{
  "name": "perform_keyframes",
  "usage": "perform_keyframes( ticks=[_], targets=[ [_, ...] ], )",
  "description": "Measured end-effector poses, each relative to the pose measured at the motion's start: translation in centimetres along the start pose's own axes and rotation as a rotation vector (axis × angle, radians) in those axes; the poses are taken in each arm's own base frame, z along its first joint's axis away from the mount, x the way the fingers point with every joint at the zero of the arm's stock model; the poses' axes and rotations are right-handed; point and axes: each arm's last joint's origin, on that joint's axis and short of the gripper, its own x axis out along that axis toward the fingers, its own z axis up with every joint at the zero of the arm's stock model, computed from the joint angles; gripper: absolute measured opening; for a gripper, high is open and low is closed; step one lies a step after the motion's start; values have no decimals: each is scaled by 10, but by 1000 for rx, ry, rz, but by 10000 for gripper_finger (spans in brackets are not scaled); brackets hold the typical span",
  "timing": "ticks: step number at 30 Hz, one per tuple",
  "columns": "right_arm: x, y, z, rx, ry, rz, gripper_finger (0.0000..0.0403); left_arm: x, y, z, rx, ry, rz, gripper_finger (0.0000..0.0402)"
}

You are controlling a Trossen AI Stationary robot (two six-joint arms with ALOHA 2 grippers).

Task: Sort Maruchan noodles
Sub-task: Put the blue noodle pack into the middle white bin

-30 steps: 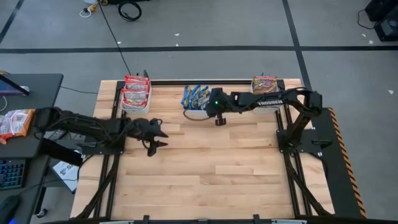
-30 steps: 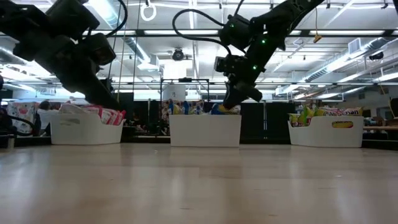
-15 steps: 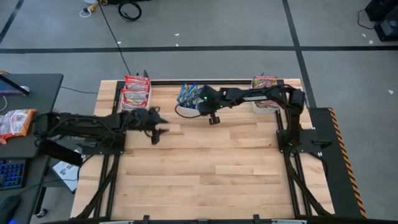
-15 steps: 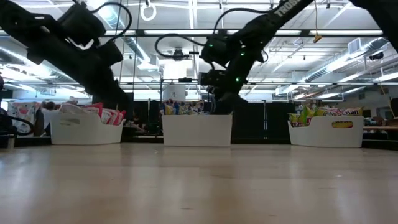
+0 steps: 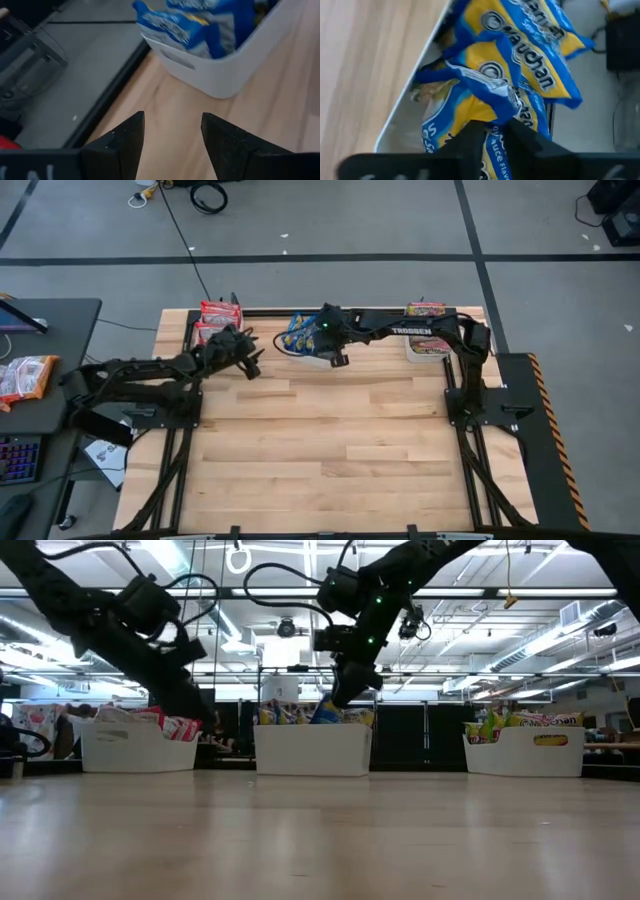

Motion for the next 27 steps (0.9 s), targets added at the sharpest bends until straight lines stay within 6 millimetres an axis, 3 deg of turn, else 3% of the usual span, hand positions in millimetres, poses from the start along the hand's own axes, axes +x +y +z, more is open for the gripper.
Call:
perform_keyframes(
  ticks=[5,9,13,17,21,27],
  targets=[
    [-1,4,1,99,23,-14,152,18,-8,3,21,76,-43,201],
    [-4,11,1,168,55,15,225,40,-8,23,12,185,-63,201],
    [-7,20,-4,235,136,67,273,66,-3,43,138,245,13,201],
    [-8,23,-12,300,213,95,291,86,3,43,210,303,37,201],
    [-11,20,-9,296,183,73,292,100,5,34,221,329,18,201],
    [-24,7,4,253,77,-129,289,113,-7,32,236,218,-162,201]
  ],
)
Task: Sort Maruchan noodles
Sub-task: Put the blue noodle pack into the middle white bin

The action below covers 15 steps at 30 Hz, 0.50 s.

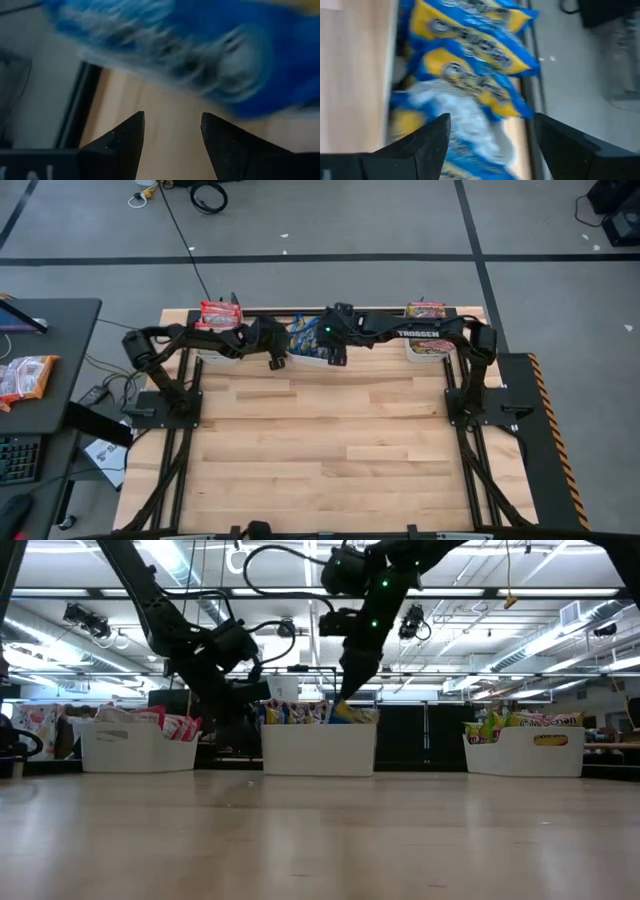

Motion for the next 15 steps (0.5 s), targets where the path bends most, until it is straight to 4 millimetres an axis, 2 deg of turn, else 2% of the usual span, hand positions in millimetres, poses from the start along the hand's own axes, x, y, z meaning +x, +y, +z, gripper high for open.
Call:
perform_keyframes(
  ticks=[2,5,9,11,15],
  targets=[
    [-7,-3,0,4,5,-46,289,2,-5,2,33,-11,-21,201],
    [-18,-4,-6,74,44,-16,289,2,-11,4,75,-19,-39,201],
    [-26,2,-20,210,140,202,289,1,-16,6,109,-47,-81,201],
    [-23,5,-26,265,178,261,289,1,-19,8,125,-66,-108,201],
    [-5,5,-39,295,234,229,289,-1,-28,13,147,-91,-138,201]
  ],
)
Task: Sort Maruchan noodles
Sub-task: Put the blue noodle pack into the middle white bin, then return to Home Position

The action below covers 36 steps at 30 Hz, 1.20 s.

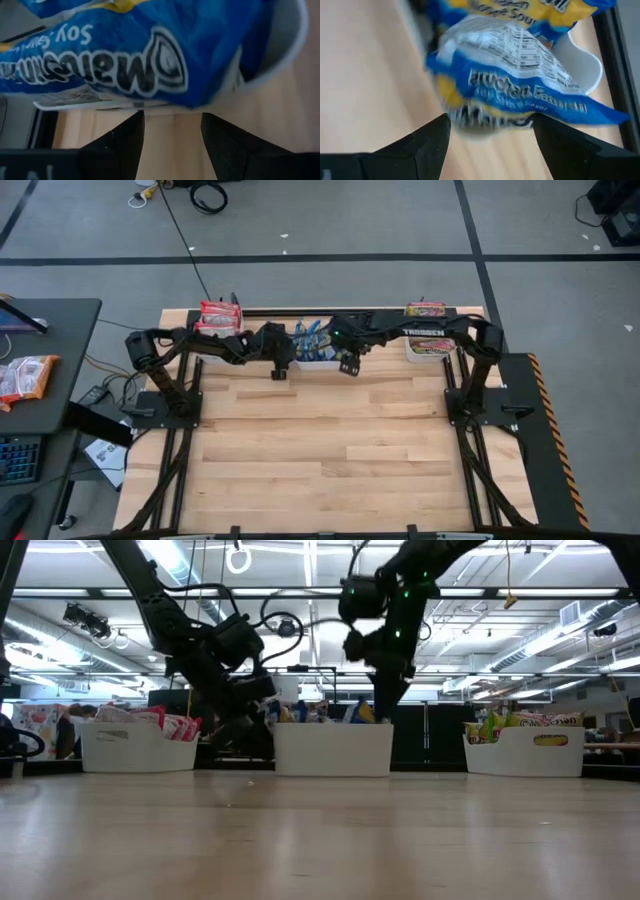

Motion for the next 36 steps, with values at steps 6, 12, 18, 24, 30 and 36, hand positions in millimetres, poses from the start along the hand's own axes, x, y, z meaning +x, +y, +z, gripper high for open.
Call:
perform_keyframes(
  ticks=[6,12,18,24,30,36],
  targets=[
    [21,-19,9,-54,-81,-88,289,-1,-19,14,70,-31,-24,201],
    [29,-21,28,-222,-253,-81,289,-3,-14,30,36,-34,50,201],
    [33,-17,20,-302,-180,1,289,-2,1,36,21,-56,95,201],
    [5,-9,11,-384,-134,-79,289,-7,13,38,-21,-58,152,201],
    [-42,-11,2,-298,-307,46,288,-32,17,31,-235,-12,124,197],
    [-36,-7,-52,-204,-591,78,266,-76,-8,0,-419,-187,117,168]
  ],
)
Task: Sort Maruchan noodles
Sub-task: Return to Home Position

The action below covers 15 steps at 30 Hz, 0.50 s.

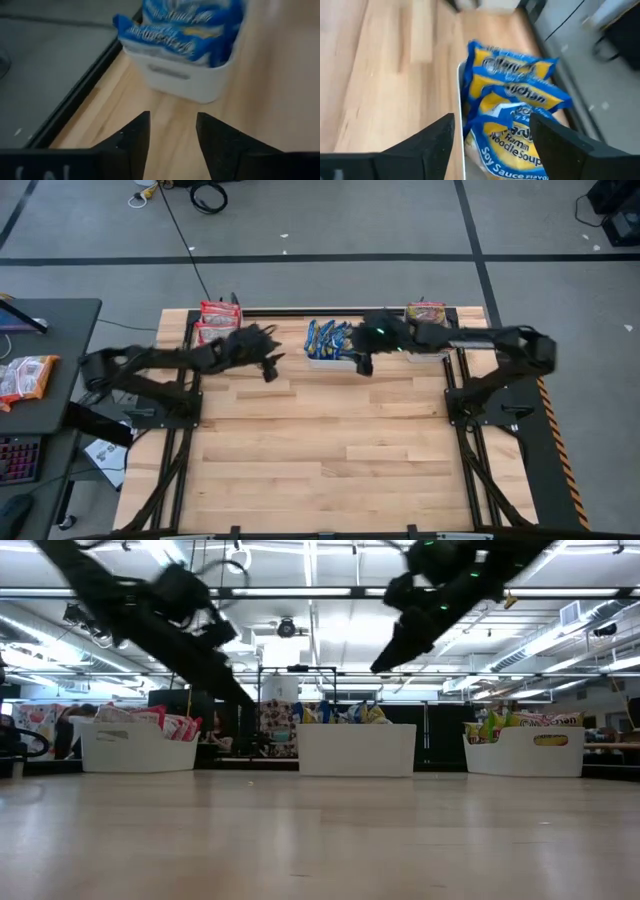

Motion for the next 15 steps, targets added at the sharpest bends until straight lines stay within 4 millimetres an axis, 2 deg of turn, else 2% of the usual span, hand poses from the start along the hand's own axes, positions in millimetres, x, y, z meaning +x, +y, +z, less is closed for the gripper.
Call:
perform_keyframes(
  ticks=[3,8,11,15],
  targets=[
    [-15,10,-24,38,-124,-81,246,-25,-5,-11,-64,-128,-2,154],
    [-50,19,-42,131,-252,-81,205,-62,-2,-7,-144,-322,-27,135],
    [-71,27,-54,175,-316,-29,164,-81,-2,-7,-163,-424,-93,119],
    [-91,40,-81,182,-461,-9,92,-102,-4,-22,-211,-516,-130,82]
  ],
)
